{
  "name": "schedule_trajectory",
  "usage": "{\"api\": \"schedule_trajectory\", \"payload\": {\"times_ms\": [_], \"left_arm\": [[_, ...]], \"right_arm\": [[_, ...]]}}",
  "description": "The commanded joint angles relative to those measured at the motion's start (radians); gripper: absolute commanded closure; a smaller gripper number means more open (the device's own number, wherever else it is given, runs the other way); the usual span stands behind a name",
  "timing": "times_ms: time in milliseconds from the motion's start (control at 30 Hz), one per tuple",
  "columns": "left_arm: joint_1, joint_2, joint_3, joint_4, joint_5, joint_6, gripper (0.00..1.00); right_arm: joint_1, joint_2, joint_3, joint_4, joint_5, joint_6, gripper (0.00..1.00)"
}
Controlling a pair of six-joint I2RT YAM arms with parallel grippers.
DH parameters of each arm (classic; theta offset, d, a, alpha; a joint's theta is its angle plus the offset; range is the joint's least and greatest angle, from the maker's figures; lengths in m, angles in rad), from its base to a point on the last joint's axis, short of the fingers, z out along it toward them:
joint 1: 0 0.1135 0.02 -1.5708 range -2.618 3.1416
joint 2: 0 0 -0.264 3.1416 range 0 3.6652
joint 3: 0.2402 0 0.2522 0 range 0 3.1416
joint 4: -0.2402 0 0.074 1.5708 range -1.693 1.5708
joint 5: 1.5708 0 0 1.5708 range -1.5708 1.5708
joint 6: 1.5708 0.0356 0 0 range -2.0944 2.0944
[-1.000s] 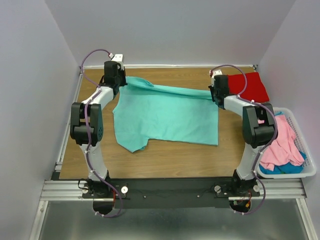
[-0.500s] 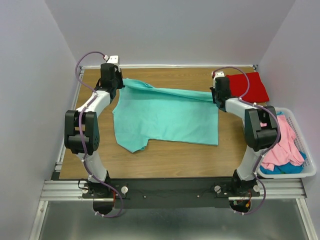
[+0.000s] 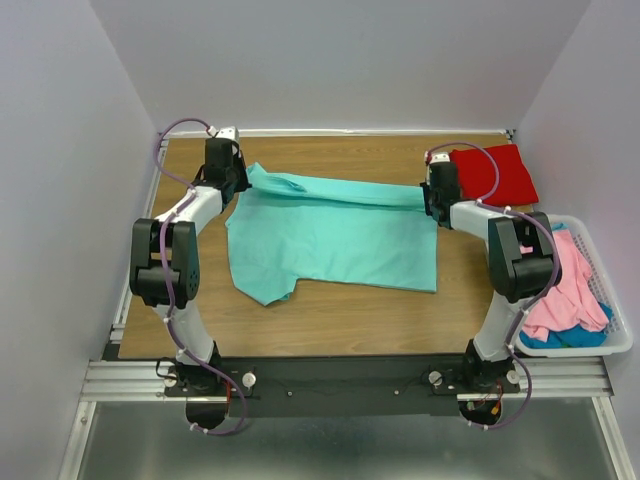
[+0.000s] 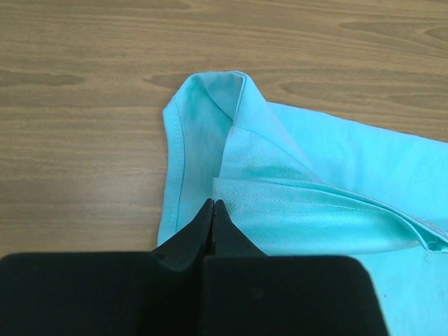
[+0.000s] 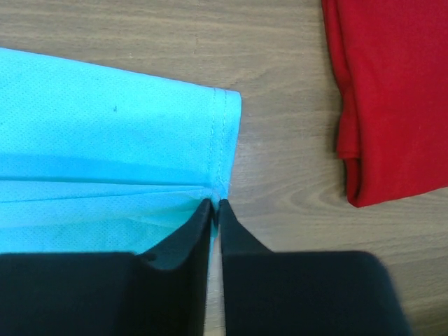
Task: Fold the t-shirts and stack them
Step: Fold the tshirt
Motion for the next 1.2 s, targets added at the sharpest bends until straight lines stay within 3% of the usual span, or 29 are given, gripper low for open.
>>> {"api": "schedule_trajectory", "payload": {"times_ms": [0, 100, 300, 567, 833, 933, 1167], "left_arm": [[0.011, 0.015, -0.011, -0.028, -0.007, -0.028, 1.0], [0.011, 0.011, -0.012, -0.029, -0.009, -0.033, 1.0], [0.009, 0.009, -0.015, -0.031, 0.032, -0.03, 1.0], [0.007, -0.006, -0.026, -0.032, 0.034, -0.031, 1.0], [0.006, -0.02, -0.037, -0.036, 0.029, -0.022, 1.0], [0.006, -0.019, -0.043, -0.036, 0.032, -0.023, 1.0], [0.004, -0.02, -0.046, -0.034, 0.032, -0.023, 1.0]], "right_arm": [[-0.008, -0.026, -0.016, -0.012, 0.01, 0.018, 0.8], [-0.007, -0.079, -0.011, -0.049, -0.052, 0.033, 0.6], [-0.007, -0.198, -0.022, -0.078, -0.108, 0.161, 0.44], [-0.005, -0.245, 0.029, -0.078, -0.263, 0.323, 0.44], [-0.015, -0.119, 0.051, 0.008, -0.261, 0.477, 0.45], [-0.019, -0.024, 0.093, 0.009, -0.275, 0.489, 0.46], [-0.021, 0.025, 0.075, 0.006, -0.336, 0.495, 0.48]]}}
